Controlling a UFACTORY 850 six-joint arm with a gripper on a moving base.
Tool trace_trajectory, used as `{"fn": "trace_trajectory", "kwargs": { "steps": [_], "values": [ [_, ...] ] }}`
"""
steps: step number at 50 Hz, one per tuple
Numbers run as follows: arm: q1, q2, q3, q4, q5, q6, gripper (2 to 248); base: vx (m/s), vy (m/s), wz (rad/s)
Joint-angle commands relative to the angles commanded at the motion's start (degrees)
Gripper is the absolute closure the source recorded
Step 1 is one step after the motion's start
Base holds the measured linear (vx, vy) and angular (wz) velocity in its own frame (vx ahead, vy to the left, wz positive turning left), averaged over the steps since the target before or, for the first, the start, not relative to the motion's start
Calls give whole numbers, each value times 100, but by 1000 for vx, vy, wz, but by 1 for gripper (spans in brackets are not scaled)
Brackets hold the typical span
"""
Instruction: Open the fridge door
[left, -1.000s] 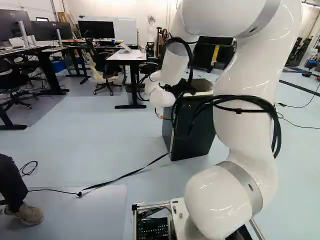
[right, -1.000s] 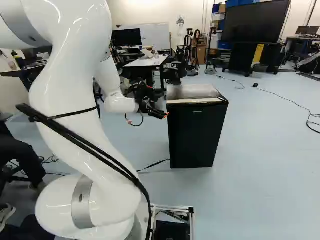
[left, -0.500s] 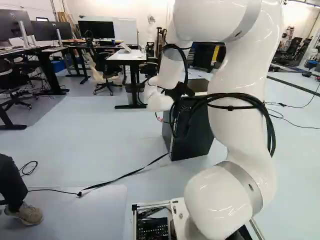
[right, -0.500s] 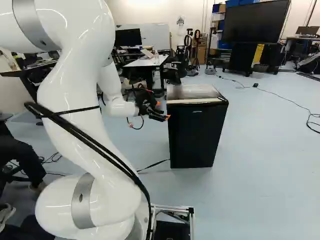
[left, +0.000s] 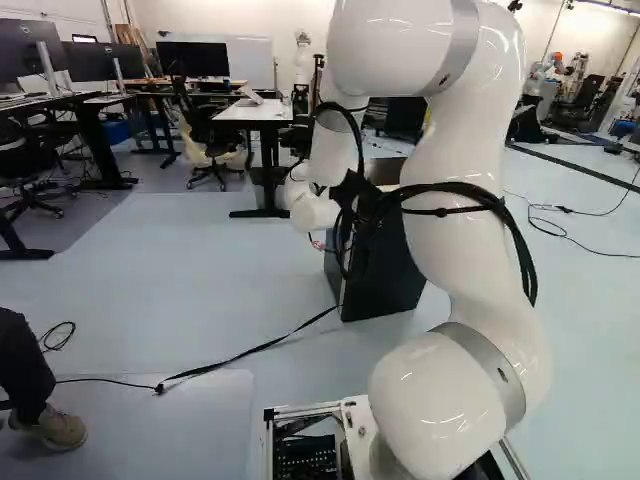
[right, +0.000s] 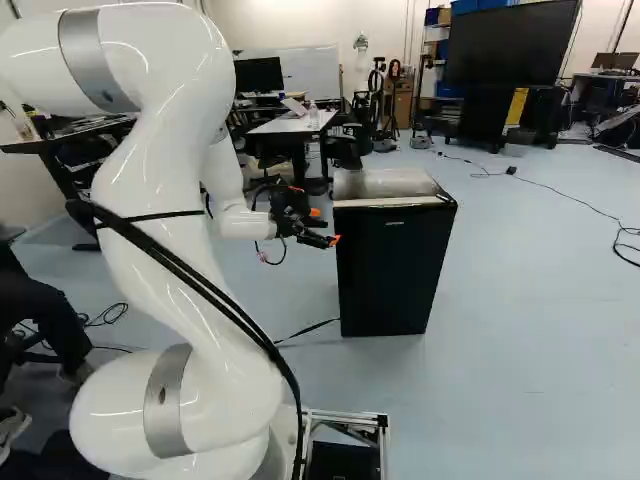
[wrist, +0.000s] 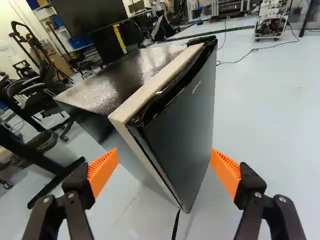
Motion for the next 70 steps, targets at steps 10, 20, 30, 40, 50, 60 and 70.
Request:
{"fn": "trace_trajectory", "kwargs": {
  "steps": [10, 20, 30, 40, 50, 60, 70],
  "values": [
    [52, -87, -103, 69, 130, 0, 3, 0, 0, 0],
    [62, -187, -253, 133, 249, 0, 3, 0, 0, 0],
    [42, -291, -412, 149, 285, 0, 3, 0, 0, 0],
    [39, -337, -483, 149, 285, 0, 3, 0, 0, 0],
    [39, -342, -490, 149, 286, -282, 3, 0, 0, 0],
    [39, -342, -491, 149, 286, -851, 3, 0, 0, 0],
    [39, -342, -491, 149, 286, -1217, 3, 0, 0, 0]
  ]
}}
